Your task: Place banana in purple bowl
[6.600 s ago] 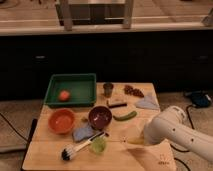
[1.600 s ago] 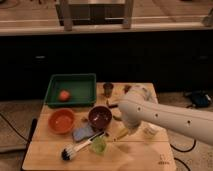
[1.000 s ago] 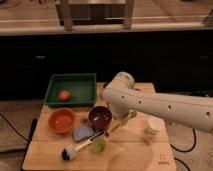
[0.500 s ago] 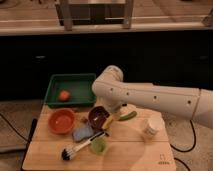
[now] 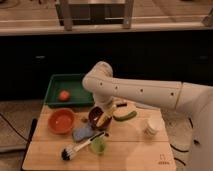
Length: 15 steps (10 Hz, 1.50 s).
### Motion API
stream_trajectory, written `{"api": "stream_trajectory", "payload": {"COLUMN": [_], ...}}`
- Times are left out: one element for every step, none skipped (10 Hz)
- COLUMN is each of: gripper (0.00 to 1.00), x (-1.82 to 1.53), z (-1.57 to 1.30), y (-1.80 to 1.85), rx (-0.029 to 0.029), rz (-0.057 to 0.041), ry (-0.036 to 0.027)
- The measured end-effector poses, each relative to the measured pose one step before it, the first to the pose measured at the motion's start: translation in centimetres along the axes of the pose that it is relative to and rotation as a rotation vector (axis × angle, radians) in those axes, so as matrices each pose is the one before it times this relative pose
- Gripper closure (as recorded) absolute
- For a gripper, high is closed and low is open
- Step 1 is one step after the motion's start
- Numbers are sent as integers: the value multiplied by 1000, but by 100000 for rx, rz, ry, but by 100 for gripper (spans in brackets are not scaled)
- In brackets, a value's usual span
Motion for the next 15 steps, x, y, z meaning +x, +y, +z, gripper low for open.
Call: {"api": "stream_trajectory", "payload": {"gripper": [90, 83, 69, 60, 50, 43, 28, 23, 20, 20, 20, 20, 20, 20, 20], "x": [111, 40, -338, -171, -15, -46, -89, -77, -57, 95, 116, 62, 148, 203, 35], "z": [104, 79, 146, 140, 112, 97, 145, 72, 47, 68, 7, -14, -61, -98, -38], "y": [-338, -241, -544, -270, -228, -143, -291, -135, -176, -38, 4, -11, 26, 85, 33], "rx": [-231, -205, -572, -463, -388, -330, -516, -209, -138, -182, -36, -15, 41, -7, -83], "rz": [-312, -283, -1389, -777, -518, -365, -701, -313, -385, 11, 99, -24, 91, 264, 2], "ry": [-251, -324, -853, -382, -83, -149, -145, -114, 86, 22, 35, 40, 9, -1, -174]}}
